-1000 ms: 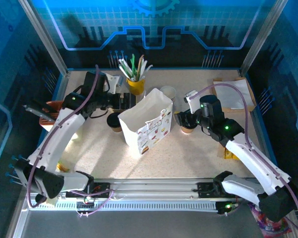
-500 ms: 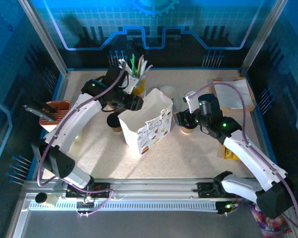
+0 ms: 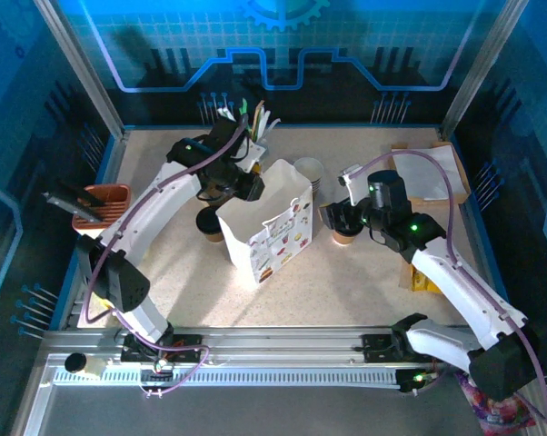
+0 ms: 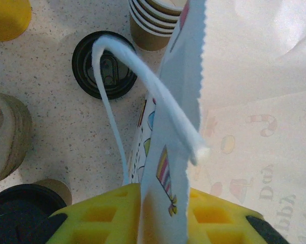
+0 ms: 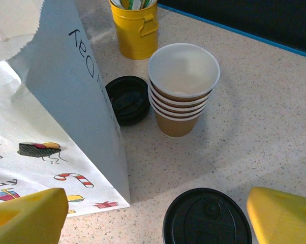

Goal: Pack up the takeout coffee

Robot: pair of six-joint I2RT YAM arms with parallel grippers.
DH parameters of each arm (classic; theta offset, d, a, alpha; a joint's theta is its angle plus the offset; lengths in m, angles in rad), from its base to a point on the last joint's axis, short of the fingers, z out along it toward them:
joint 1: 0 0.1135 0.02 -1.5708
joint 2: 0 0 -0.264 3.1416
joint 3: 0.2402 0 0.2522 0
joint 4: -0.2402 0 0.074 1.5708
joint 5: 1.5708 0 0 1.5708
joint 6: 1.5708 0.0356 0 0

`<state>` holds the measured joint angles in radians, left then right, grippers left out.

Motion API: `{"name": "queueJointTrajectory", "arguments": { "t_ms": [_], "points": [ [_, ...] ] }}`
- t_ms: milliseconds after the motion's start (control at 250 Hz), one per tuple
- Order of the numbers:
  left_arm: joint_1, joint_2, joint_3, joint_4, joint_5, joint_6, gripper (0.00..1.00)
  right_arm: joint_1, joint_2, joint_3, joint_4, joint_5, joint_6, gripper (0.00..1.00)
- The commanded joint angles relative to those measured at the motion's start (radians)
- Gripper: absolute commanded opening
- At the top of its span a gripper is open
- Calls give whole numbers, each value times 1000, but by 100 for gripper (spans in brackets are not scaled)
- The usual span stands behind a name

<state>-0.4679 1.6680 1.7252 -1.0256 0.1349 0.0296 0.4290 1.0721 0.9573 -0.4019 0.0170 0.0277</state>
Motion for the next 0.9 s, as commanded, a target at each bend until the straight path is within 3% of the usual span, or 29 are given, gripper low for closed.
{"name": "queueJointTrajectory", "arguments": {
  "t_ms": [0,515,627,899],
  "points": [
    [-8,29,50,-18,9,13,22,-15,5,18,15,-19,18,92],
    [-21,146,206,-99,26,-3,22,-21,2,15,9,-19,17,92],
    [-21,141,224,-99,23,-13,32,-22,-1,20,4,-18,18,92],
    [-20,83,282,-70,-6,-37,68,-22,-9,36,-8,-5,30,92]
  ]
}}
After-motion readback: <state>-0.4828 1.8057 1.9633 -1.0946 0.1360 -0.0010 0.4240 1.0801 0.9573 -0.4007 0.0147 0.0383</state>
